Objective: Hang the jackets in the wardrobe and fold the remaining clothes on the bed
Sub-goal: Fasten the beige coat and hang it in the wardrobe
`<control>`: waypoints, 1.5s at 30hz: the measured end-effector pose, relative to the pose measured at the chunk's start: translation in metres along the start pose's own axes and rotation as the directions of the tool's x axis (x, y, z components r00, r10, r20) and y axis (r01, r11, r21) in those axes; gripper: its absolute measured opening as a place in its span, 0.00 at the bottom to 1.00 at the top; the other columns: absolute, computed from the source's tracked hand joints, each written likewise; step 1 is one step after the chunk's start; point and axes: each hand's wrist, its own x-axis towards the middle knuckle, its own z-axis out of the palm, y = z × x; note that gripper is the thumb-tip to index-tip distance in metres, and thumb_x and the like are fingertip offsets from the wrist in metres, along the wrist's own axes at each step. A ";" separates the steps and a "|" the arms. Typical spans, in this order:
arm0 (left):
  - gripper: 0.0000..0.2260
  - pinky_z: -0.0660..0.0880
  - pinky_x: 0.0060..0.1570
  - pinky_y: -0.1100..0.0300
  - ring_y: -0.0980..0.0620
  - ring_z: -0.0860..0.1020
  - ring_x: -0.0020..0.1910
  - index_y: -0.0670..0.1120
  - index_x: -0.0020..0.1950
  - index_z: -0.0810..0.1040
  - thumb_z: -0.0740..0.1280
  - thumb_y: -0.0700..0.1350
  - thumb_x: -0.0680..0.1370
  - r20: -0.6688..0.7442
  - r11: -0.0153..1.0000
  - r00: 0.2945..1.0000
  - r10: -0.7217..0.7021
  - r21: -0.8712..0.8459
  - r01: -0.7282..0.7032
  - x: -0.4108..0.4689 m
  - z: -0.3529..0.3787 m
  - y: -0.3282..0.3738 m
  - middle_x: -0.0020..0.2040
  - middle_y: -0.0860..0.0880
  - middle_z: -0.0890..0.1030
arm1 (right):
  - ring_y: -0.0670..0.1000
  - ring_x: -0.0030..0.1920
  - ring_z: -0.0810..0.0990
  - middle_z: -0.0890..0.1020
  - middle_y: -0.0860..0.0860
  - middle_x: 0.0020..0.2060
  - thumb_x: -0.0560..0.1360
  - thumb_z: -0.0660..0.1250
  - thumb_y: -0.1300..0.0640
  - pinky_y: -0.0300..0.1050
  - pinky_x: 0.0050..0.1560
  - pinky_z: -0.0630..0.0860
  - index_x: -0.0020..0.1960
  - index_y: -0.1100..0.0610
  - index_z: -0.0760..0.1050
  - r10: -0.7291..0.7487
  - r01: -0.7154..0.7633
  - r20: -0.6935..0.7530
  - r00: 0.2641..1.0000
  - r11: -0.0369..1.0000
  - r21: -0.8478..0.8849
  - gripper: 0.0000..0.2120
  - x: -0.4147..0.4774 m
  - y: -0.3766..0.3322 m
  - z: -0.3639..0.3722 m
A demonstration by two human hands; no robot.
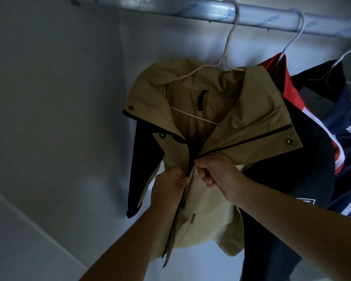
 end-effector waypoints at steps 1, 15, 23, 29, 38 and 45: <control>0.08 0.76 0.47 0.47 0.47 0.79 0.42 0.38 0.41 0.78 0.70 0.43 0.75 0.002 0.999 0.999 0.034 0.041 -0.034 0.000 0.000 -0.001 0.38 0.44 0.81 | 0.46 0.24 0.64 0.71 0.51 0.26 0.77 0.61 0.63 0.35 0.22 0.60 0.32 0.57 0.70 -0.006 0.007 -0.016 1.000 0.996 0.088 0.14 -0.003 0.000 0.000; 0.11 0.74 0.52 0.49 0.47 0.79 0.41 0.45 0.38 0.72 0.65 0.48 0.78 0.048 0.948 0.999 0.017 0.317 -0.032 -0.001 -0.001 0.001 0.38 0.47 0.81 | 0.44 0.24 0.70 0.76 0.49 0.27 0.78 0.64 0.61 0.34 0.22 0.65 0.40 0.58 0.77 -0.216 0.259 -0.144 0.966 0.844 0.470 0.08 -0.038 -0.053 -0.005; 0.14 0.74 0.53 0.51 0.52 0.78 0.41 0.52 0.34 0.65 0.61 0.50 0.79 0.031 0.928 0.998 -0.059 0.371 0.043 -0.005 -0.003 0.000 0.36 0.53 0.76 | 0.43 0.24 0.72 0.77 0.48 0.27 0.80 0.60 0.60 0.35 0.22 0.66 0.42 0.59 0.74 -0.402 0.397 -0.073 0.913 0.833 0.385 0.10 -0.046 -0.126 -0.019; 0.15 0.75 0.52 0.50 0.52 0.77 0.38 0.51 0.33 0.65 0.64 0.50 0.78 0.024 0.941 0.999 -0.043 0.336 0.033 0.002 -0.016 0.009 0.32 0.54 0.74 | 0.44 0.24 0.73 0.78 0.48 0.27 0.80 0.61 0.59 0.34 0.22 0.67 0.43 0.59 0.75 -0.385 0.368 -0.048 0.922 0.828 0.422 0.09 -0.045 -0.125 -0.020; 0.07 0.73 0.39 0.70 0.57 0.78 0.39 0.51 0.41 0.76 0.68 0.39 0.74 -0.052 0.965 0.997 0.058 -0.252 -0.069 0.057 -0.050 0.077 0.39 0.52 0.79 | 0.46 0.21 0.71 0.79 0.49 0.27 0.79 0.62 0.61 0.35 0.20 0.64 0.41 0.60 0.75 -0.507 0.507 0.011 0.862 0.862 0.021 0.09 -0.048 -0.115 -0.027; 0.18 0.76 0.38 0.57 0.50 0.78 0.44 0.46 0.48 0.74 0.61 0.62 0.77 -0.048 0.824 0.959 -0.279 -0.525 0.214 0.137 -0.098 0.165 0.44 0.48 0.78 | 0.45 0.39 0.79 0.79 0.43 0.36 0.77 0.62 0.57 0.43 0.39 0.73 0.41 0.47 0.76 -0.797 0.636 -0.123 0.592 0.555 -0.536 0.09 -0.023 -0.116 -0.060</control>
